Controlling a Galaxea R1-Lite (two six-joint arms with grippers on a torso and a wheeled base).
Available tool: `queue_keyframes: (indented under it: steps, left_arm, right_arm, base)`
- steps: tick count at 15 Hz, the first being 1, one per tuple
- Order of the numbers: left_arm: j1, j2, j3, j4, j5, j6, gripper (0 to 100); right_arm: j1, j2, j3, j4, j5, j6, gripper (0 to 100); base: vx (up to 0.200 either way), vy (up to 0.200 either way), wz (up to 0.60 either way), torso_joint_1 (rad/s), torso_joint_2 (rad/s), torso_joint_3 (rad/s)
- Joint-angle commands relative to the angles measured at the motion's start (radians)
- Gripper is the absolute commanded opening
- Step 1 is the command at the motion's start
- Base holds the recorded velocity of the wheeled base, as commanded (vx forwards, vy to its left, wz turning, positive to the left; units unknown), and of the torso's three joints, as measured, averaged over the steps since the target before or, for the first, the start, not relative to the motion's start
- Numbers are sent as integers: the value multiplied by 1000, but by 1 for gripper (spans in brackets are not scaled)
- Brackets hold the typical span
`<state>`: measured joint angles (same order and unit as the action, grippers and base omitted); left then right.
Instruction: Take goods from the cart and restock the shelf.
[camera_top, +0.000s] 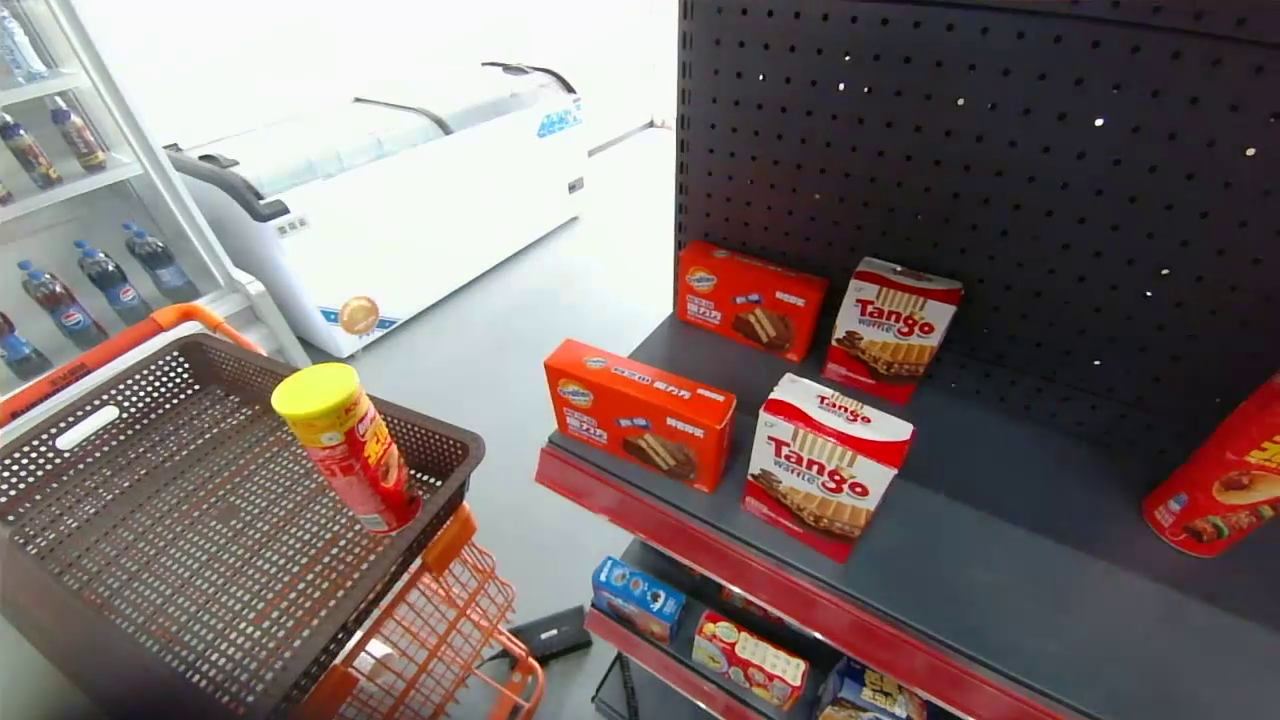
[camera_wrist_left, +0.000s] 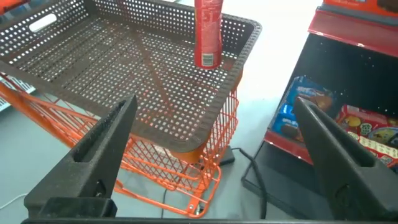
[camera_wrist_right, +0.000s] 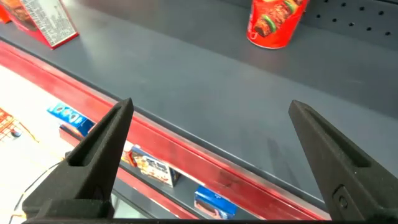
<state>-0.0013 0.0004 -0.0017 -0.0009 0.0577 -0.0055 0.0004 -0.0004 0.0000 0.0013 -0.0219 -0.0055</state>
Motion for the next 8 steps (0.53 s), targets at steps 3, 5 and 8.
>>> queue_keyframes:
  steps: [3,5,8]
  left_arm:
    - [0,0,0,-1,1,-1,100]
    - [0,0,0,-1,-9,7,100]
    - [0,0,0,-1,-18,6,100]
  right_arm:
    - [0,0,0,0,0,-1,100]
    - [0,0,0,0,0,-1,100]
    - [0,0,0,0,0,-1,100]
  base:
    - [0,0,0,0,0,0]
    - [0,0,0,0,0,0]
    - [0,0,0,0,0,0]
